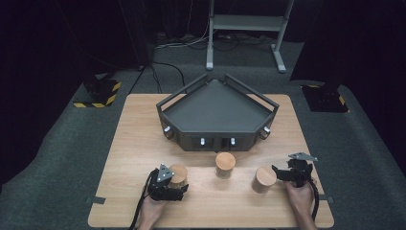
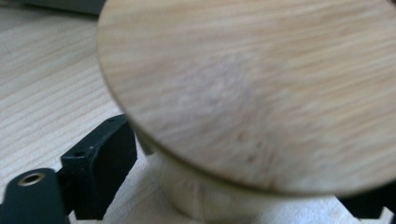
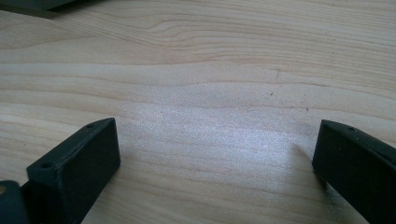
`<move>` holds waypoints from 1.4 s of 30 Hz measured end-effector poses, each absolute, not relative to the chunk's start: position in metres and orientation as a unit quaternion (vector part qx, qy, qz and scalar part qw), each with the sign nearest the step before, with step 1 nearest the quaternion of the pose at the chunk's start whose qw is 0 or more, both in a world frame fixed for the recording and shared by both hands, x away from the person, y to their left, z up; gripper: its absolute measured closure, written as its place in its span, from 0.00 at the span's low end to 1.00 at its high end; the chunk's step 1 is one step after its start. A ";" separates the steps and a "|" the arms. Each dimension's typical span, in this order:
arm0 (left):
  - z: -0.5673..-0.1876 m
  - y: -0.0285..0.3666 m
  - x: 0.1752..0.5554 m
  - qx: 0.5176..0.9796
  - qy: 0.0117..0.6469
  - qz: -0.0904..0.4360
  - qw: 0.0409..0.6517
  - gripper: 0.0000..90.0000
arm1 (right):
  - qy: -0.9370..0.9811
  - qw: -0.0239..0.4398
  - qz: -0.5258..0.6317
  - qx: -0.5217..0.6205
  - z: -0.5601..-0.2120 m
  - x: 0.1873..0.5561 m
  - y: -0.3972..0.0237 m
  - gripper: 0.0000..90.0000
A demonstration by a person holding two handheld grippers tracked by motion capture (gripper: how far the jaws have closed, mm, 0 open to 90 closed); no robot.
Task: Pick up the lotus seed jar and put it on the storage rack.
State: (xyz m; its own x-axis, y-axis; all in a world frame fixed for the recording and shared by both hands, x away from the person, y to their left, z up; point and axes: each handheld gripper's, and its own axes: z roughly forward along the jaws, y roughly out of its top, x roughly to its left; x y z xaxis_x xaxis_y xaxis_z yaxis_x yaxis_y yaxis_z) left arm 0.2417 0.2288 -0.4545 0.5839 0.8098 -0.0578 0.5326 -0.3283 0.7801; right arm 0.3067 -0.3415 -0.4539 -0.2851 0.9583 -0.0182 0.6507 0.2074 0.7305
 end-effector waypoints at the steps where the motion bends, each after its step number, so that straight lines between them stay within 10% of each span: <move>1: -0.455 0.228 0.241 0.795 0.421 0.176 0.398 0.15 | 0.737 0.245 0.314 0.546 -0.454 0.307 -0.341 0.00; 42: -0.435 0.221 0.237 0.793 0.418 0.201 0.395 0.28 | 0.737 0.245 0.314 0.546 -0.454 0.307 -0.341 0.00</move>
